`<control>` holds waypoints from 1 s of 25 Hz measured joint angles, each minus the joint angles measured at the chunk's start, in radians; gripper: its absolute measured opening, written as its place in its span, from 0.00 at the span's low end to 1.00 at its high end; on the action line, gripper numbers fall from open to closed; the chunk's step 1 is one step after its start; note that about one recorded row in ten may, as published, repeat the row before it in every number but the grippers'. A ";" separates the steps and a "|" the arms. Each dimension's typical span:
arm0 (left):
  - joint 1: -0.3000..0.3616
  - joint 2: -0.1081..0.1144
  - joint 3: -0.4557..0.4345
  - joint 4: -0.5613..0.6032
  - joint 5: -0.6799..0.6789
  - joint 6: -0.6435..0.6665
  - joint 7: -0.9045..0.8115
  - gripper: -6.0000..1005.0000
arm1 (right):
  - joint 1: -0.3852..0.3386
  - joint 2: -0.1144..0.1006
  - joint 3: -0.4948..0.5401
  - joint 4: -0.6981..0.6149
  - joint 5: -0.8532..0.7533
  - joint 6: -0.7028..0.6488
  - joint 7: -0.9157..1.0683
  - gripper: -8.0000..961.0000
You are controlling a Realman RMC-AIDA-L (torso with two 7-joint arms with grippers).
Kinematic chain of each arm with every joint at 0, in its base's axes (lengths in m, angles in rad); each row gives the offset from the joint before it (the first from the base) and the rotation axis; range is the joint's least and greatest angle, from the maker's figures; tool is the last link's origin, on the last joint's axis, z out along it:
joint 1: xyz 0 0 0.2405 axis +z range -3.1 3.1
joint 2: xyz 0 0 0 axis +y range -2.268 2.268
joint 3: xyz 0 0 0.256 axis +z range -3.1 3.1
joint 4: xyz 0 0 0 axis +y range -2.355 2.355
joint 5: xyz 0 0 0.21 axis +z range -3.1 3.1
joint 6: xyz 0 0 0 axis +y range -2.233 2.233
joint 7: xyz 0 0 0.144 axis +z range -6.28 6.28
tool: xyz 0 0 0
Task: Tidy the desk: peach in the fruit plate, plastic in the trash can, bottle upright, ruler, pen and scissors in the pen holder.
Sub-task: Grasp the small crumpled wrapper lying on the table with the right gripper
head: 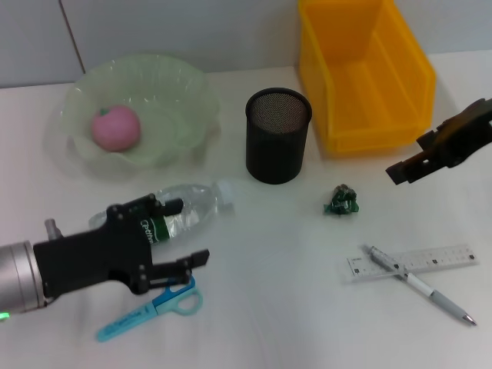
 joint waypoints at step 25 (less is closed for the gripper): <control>-0.027 -0.002 0.099 -0.035 -0.054 0.010 0.035 0.83 | 0.175 0.022 -0.333 0.443 -0.217 0.361 0.282 0.85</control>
